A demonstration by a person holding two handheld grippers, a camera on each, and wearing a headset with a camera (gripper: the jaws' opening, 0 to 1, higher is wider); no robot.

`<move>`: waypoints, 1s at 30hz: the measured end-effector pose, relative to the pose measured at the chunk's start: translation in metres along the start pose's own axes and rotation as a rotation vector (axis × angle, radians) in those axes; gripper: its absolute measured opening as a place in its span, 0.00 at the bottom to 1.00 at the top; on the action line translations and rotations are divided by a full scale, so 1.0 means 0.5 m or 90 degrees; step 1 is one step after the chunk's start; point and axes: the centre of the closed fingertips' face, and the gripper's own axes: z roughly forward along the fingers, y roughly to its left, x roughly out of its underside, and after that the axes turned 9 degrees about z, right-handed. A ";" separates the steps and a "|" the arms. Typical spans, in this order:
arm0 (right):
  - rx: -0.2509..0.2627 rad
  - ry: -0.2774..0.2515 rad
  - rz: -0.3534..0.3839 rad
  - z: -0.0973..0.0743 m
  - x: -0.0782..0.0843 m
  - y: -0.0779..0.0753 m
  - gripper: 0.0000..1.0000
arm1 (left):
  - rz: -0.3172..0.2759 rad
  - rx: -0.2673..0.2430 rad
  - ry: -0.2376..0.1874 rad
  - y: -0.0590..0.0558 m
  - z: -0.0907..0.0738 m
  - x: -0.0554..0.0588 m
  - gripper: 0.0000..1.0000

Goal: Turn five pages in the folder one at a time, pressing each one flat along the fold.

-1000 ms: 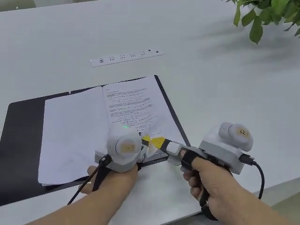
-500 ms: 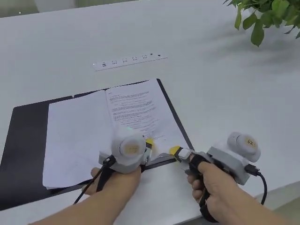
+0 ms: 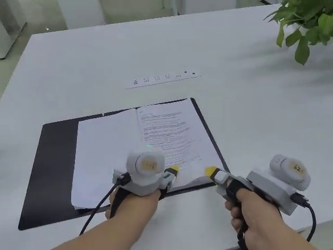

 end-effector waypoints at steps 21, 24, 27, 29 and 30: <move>-0.096 0.018 -0.196 -0.023 0.061 0.175 0.00 | -0.048 -0.076 -0.072 0.135 -0.224 0.010 0.31; -0.105 0.028 -0.209 -0.019 0.081 0.194 0.00 | -0.051 -0.088 -0.078 0.152 -0.249 0.016 0.30; -0.114 0.035 -0.212 -0.016 0.095 0.211 0.00 | -0.054 -0.099 -0.082 0.166 -0.269 0.023 0.30; -0.119 0.041 -0.224 -0.011 0.106 0.224 0.00 | -0.057 -0.106 -0.081 0.176 -0.280 0.030 0.30; -0.120 0.043 -0.225 -0.008 0.111 0.228 0.00 | -0.058 -0.109 -0.081 0.180 -0.286 0.032 0.31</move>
